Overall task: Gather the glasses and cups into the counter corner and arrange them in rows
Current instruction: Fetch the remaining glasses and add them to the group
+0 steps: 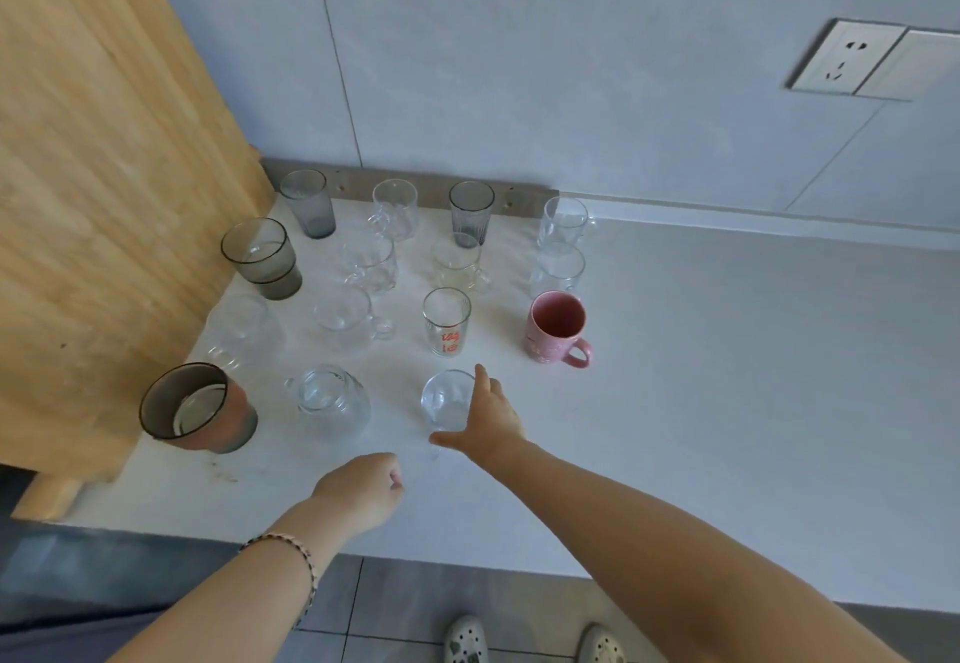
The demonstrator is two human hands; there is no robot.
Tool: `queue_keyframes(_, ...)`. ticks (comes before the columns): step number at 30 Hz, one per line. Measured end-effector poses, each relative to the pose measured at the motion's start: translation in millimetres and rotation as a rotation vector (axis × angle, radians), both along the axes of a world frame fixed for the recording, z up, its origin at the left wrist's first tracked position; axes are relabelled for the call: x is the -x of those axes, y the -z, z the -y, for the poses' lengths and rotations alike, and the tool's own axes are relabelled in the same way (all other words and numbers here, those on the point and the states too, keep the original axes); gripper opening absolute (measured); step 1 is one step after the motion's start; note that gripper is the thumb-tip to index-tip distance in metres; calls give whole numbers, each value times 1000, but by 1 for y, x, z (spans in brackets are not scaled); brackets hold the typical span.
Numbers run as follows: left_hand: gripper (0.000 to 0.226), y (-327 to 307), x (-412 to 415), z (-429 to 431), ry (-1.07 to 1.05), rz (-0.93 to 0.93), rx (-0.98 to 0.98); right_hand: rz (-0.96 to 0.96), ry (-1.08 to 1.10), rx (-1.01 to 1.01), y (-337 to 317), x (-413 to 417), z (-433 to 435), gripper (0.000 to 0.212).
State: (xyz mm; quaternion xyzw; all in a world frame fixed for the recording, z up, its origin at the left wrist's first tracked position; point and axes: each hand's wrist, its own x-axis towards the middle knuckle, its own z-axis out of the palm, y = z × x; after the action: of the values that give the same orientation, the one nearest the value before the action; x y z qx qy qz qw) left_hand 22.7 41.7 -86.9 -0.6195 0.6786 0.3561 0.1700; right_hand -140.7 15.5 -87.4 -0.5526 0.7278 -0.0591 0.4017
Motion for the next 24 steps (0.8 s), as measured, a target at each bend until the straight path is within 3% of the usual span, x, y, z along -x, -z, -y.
queue_keyframes(3, 21, -6, 29, 7, 79, -7, 1, -14, -35, -20, -6, 27, -8, 97)
queue_keyframes(9, 29, -20, 120, 21, 272, -17, 26, -51, 79, -114, -17, 146, -49, 38)
queue_keyframes(14, 4, -34, 236, 21, 455, -23, 68, -148, 192, -205, -30, 281, -108, 36)
queue_keyframes(24, 5, -30, 524, -45, 663, -88, 63, -238, 582, -242, -32, 572, -250, 35)
